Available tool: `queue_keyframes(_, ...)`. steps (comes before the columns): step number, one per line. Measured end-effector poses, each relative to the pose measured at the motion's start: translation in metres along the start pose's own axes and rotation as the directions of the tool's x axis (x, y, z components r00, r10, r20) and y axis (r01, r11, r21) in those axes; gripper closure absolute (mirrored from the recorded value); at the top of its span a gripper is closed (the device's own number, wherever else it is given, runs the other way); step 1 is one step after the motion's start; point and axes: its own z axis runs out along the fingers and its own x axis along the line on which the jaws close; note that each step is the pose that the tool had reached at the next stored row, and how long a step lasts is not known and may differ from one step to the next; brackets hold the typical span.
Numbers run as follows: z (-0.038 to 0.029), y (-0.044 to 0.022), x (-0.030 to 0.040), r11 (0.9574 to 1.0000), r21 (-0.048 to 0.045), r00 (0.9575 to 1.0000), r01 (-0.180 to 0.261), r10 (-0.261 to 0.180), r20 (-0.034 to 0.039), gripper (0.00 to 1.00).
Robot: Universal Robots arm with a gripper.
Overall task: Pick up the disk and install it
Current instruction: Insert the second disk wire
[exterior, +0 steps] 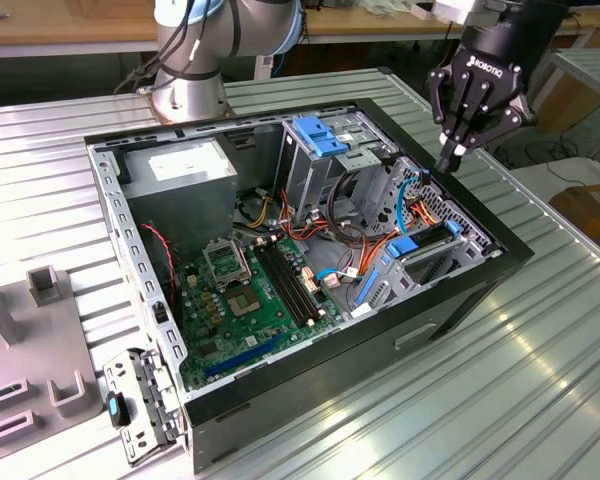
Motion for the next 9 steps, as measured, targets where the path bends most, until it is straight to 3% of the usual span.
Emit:
queue_keyframes(5, 0.0084, 0.0000, -0.0144, 1.0000, -0.0050, 1.0000, -0.008, 0.008, 0.0003, 0.89)
queue_keyframes(9, 0.0150, -0.0039, -0.0249, 0.9999, -0.0063, 0.9999, -0.016, 0.016, -0.0034, 0.64)
